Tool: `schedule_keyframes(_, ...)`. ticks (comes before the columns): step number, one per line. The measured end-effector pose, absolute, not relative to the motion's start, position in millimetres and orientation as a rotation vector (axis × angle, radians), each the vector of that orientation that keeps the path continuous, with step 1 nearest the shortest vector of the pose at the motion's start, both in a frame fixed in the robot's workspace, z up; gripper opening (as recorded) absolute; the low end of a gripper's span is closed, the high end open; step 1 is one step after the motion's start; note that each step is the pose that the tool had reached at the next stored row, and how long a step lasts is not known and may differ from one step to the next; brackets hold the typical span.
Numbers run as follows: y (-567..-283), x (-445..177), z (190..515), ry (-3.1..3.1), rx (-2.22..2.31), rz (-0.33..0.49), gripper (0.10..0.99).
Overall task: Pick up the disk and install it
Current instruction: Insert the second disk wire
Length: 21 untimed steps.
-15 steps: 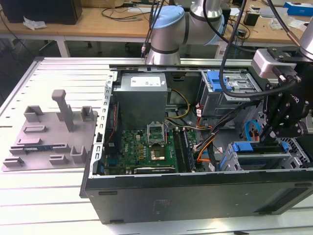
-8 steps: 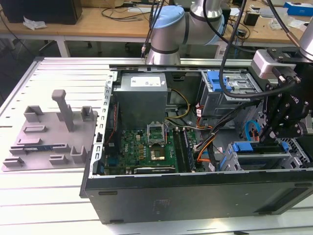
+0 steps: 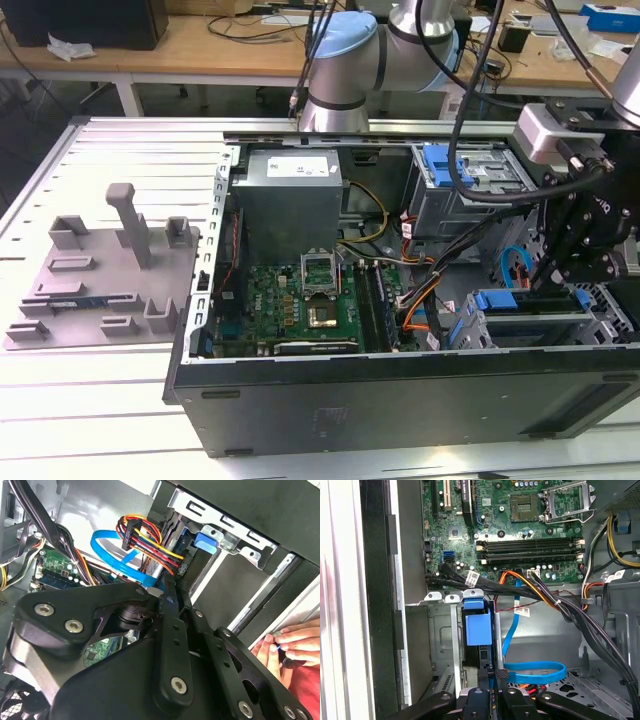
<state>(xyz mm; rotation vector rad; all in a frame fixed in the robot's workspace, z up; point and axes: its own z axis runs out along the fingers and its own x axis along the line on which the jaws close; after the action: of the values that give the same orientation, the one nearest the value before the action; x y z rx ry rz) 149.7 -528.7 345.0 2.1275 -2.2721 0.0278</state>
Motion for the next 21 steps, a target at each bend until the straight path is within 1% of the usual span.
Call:
schedule_keyframes(10, -529.1, 150.0, 335.2, -2.27, 2.129, 0.029, 0.165)
schedule_keyframes(17, -529.0, 149.2, 337.7, -2.271, 2.13, 0.026, 0.173)
schedule_keyframes(18, -529.0, 149.1, 338.6, -2.271, 2.129, 0.027, 0.231)
schedule_keyframes(19, -529.0, 149.1, 338.8, -2.271, 2.129, 0.027, 0.231)
schedule_keyframes(20, -529.0, 149.1, 340.0, -2.27, 2.129, 0.028, 0.298)
schedule_keyframes(21, -529.0, 149.0, 340.8, -2.271, 2.129, 0.028, 0.298)
